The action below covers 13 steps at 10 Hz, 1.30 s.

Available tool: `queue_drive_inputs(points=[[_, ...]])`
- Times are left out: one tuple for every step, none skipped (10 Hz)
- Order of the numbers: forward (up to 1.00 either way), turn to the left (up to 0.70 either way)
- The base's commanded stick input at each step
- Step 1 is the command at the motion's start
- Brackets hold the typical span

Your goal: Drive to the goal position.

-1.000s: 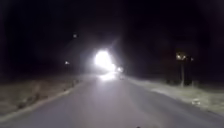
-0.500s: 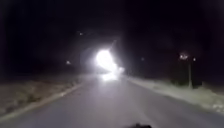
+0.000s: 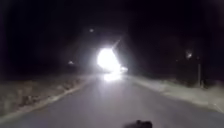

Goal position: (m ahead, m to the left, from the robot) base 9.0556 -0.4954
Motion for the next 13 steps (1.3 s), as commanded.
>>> queue_drive_inputs(points=[[1.00,0.05],[1.00,0.06],[1.00,0.07],[1.00,0.10],[1.00,0.14],[1.00,0.15],[1.00,0.14],[1.00,0.09],[1.00,0.07],[1.00,0.06],[1.00,0.05],[1.00,0.04],[1.00,0.04]])
